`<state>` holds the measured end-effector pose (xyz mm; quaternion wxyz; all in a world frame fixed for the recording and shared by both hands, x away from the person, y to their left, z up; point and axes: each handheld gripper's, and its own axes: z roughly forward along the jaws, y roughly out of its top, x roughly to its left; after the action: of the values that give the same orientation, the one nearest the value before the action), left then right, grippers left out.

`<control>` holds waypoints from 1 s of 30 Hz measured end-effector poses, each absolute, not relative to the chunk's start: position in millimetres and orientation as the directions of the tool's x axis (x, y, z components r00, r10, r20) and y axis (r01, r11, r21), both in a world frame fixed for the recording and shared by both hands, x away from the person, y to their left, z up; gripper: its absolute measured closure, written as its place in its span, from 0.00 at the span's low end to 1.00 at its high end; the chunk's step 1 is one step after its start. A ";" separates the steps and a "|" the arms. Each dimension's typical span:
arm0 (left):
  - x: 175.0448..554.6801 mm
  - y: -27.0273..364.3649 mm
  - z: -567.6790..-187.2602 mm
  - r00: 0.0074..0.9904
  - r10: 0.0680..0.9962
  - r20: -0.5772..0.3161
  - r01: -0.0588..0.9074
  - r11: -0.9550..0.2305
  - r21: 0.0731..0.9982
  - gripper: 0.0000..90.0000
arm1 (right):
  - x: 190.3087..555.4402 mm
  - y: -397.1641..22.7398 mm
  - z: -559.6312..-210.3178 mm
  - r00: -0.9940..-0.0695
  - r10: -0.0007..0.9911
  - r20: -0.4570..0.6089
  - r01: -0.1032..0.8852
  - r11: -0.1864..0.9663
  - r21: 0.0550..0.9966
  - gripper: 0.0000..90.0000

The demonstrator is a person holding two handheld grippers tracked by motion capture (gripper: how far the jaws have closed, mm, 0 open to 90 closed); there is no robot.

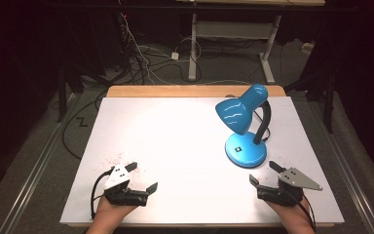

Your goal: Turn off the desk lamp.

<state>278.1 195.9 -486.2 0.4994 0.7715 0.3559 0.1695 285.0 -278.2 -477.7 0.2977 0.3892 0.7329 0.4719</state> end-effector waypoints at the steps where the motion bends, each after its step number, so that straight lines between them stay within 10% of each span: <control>1: 278.1 195.9 -486.1 0.689 0.718 -0.094 0.380 -0.248 0.891 0.00 | 285.1 -278.3 -477.6 -0.522 0.850 -0.067 0.290 0.251 0.923 0.19; 30: 278.1 195.9 -486.1 0.693 0.715 -0.093 0.376 -0.249 0.893 0.00 | 283.1 -276.6 -476.3 -0.556 0.828 -0.065 0.292 0.268 0.918 0.71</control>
<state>278.1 195.9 -486.1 0.5009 0.7719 0.3533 0.1689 283.1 -276.6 -476.3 0.2832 0.3763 0.7441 0.4738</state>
